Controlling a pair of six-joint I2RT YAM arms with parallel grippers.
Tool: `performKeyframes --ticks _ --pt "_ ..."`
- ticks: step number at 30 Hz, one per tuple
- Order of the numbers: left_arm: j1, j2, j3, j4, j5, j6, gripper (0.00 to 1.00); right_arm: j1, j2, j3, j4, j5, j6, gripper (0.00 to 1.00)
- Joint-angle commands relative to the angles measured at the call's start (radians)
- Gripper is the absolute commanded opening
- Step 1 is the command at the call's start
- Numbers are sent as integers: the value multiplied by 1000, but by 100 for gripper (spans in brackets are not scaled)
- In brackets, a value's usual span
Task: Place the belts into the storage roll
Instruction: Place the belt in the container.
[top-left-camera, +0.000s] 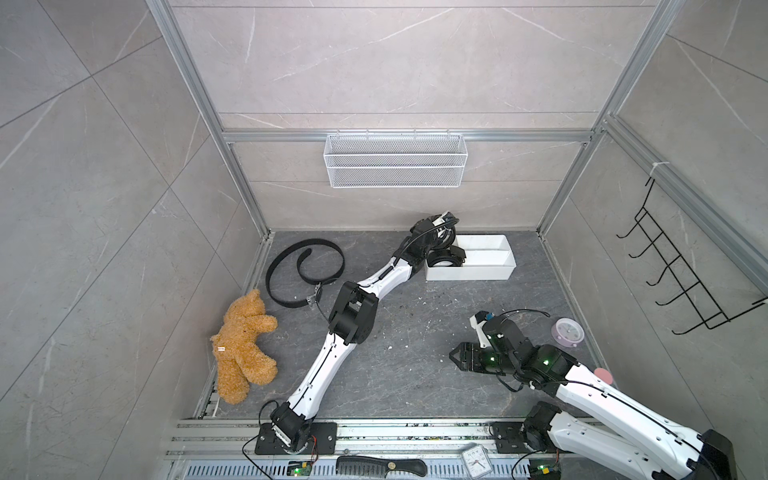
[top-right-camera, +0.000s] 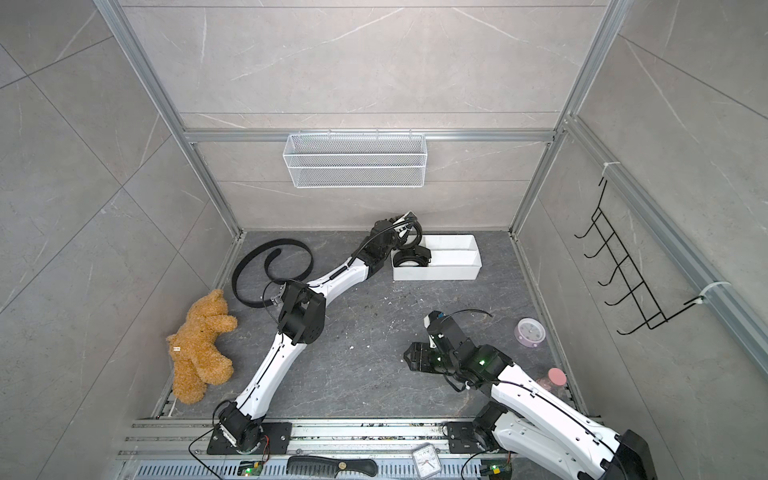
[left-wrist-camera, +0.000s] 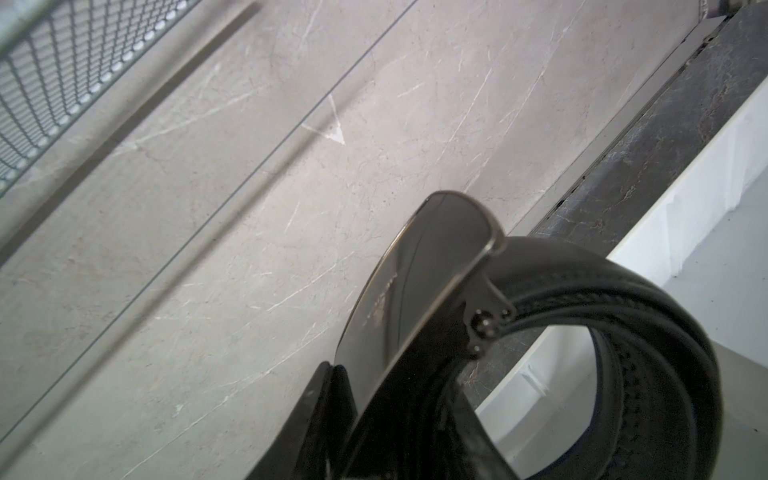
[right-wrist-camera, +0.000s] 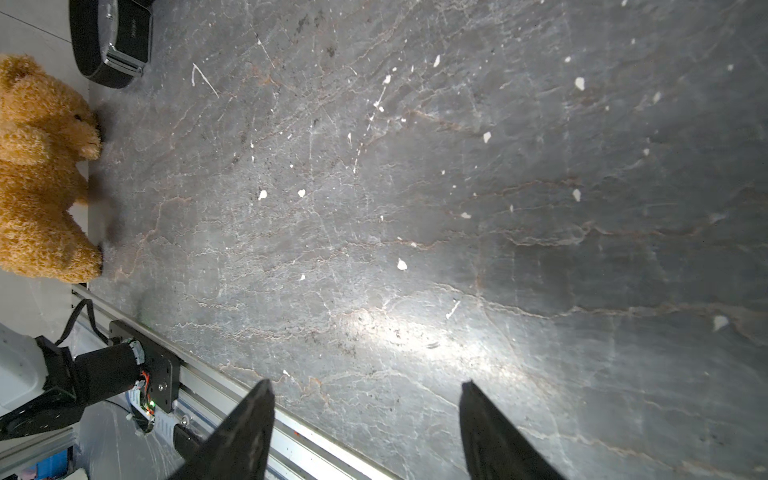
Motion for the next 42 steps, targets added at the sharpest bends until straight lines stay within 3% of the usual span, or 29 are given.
performKeyframes --ticks 1,8,12,17,20,22,29,31,35,37,39,42 --pt "-10 -28 -83 254 53 26 0 -5 -6 -23 20 -1 30 71" --pt "-22 17 -74 455 30 99 0 -8 -5 -35 27 2 35 71" --pt "-20 17 -35 265 131 56 0 -9 11 -32 29 0 31 71" --pt "-22 3 -63 150 138 50 0 -12 18 -24 32 8 29 71" --pt "-28 -17 -102 113 139 102 0 -13 24 -26 34 8 27 71" --pt "-28 -33 -130 92 150 143 6 -13 25 -28 34 10 25 71" --pt "-29 -55 -170 52 118 320 4 -16 16 -39 41 21 35 71" --pt "-30 -58 -170 35 122 332 14 -18 16 -45 44 19 38 71" --pt "-30 -76 -177 6 106 355 55 -21 14 -48 45 18 44 71" --pt "-30 -101 -199 10 99 360 60 -21 11 -49 44 19 46 71" --pt "-29 -136 -239 23 105 376 71 -21 9 -53 44 20 49 71" --pt "-28 -170 -263 12 101 386 77 -21 9 -55 50 22 51 71"
